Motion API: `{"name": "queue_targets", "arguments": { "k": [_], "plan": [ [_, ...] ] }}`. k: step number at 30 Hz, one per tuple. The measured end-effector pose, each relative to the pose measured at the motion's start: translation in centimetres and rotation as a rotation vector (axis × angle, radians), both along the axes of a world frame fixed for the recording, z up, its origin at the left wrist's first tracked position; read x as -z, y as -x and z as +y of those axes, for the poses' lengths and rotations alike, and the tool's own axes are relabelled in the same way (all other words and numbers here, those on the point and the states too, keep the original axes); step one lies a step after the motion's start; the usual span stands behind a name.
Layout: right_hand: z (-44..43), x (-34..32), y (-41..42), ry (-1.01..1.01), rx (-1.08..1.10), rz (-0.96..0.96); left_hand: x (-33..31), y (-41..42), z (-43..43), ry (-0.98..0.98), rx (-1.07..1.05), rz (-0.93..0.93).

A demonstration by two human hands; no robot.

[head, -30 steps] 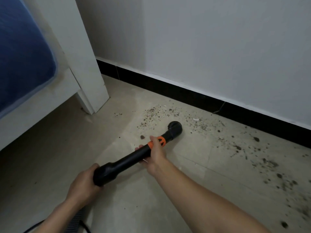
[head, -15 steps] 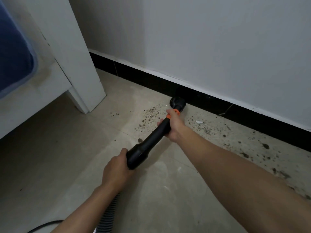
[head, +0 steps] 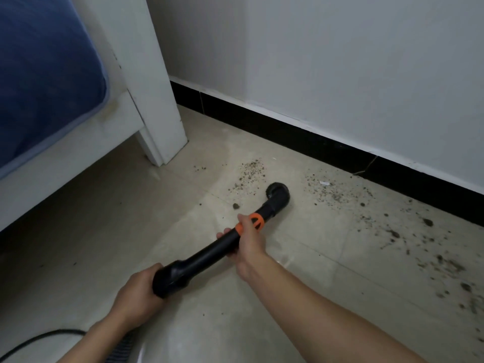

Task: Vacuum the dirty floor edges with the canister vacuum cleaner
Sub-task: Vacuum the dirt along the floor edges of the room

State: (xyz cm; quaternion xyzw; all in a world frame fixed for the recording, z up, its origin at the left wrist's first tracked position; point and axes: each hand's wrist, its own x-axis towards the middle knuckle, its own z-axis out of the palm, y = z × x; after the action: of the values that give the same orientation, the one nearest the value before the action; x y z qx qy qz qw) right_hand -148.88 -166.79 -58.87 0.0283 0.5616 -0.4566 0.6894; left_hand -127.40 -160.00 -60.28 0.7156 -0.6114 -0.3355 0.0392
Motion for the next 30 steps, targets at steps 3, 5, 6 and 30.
{"name": "queue_targets", "arguments": {
  "k": [3,5,6,30],
  "plan": [
    [-1.4,-1.1,0.4,0.025,-0.037,0.01,-0.9,1.2,0.3,0.023,-0.004,0.008],
    [-4.2,-2.0,2.1,0.054,-0.084,0.072,-1.6,4.0,-0.4,0.043,0.017,0.028],
    [-5.7,-2.6,3.0,0.059,-0.122,0.115,-1.8,5.5,-0.8,0.06,0.018,0.045],
    [-8.2,-1.7,1.3,0.034,-0.102,0.324,-0.5,5.5,-1.5,-0.006,-0.055,0.198]
  ]
}}
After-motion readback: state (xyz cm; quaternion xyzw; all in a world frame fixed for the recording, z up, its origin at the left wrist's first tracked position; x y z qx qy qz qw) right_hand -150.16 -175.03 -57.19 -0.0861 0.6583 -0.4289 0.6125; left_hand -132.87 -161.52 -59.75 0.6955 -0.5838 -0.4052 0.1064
